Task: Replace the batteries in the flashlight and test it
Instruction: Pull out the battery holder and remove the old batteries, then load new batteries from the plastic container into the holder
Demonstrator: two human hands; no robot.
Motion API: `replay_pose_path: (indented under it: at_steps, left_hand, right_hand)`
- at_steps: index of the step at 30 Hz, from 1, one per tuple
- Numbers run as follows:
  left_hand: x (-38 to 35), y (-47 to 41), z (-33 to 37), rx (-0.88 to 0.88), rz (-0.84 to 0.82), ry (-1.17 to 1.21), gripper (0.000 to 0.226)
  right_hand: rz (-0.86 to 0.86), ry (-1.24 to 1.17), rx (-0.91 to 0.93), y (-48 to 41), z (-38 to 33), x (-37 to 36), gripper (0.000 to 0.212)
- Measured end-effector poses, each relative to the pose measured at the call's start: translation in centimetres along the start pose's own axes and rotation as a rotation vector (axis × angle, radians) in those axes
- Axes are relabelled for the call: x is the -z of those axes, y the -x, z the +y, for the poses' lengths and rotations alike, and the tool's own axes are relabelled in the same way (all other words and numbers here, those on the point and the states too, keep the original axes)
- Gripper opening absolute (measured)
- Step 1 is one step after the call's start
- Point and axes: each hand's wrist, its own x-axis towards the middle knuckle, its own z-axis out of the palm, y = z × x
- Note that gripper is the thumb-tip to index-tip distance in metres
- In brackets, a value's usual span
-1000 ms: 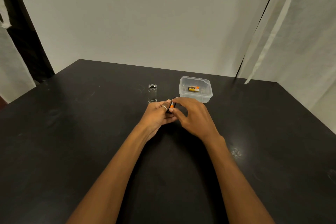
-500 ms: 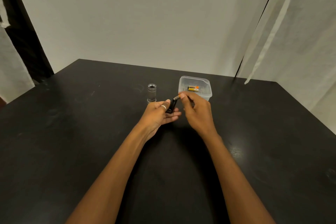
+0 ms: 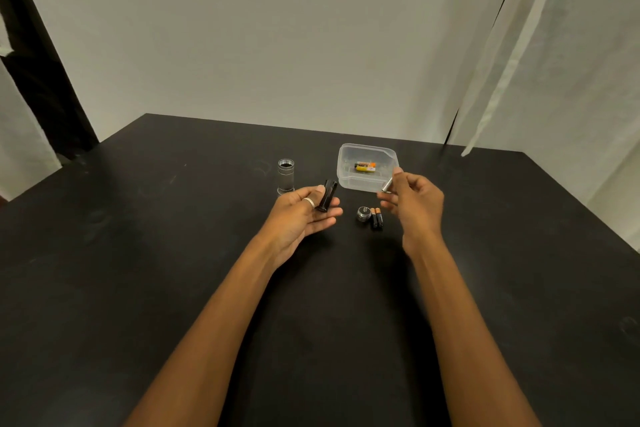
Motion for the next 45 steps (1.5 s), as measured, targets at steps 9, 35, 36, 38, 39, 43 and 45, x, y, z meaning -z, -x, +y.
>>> replay_pose_path:
  at_steps: [9,35,36,38,39,43,45]
  left_hand:
    - [0.0,0.0,0.0,0.002,-0.001,0.029,0.022]
    - [-1.1,-0.7,0.1,0.003,-0.012,0.149,0.021]
    - [-1.3,-0.8,0.1,0.003,-0.013,0.146,0.020]
    - [-1.4,-1.0,0.1,0.004,-0.015,0.144,0.018]
    - [-1.3,-1.1,0.0,0.007,-0.016,0.148,0.018]
    - [-0.8,-1.8,0.0,0.012,0.006,0.188,0.020]
    - [-0.7,-2.1,-0.1,0.019,0.006,0.198,0.022]
  right_hand:
    - [-0.051,0.648,0.054,-1.6,1.5,2.3,0.015]
    - [-0.022,0.769,0.338,-0.1,-0.1,0.1,0.021]
    - [-0.039,0.767,0.372,0.0,-0.3,-0.3,0.016]
    - [-0.061,0.767,0.427,-0.6,-0.8,-1.2,0.015]
    - [-0.071,0.777,0.443,-1.4,-1.2,-1.5,0.017]
    - [-0.174,0.923,0.460,-5.6,-3.3,-3.4,0.022]
    - [-0.239,0.998,0.458,-7.5,-3.9,-4.5,0.022]
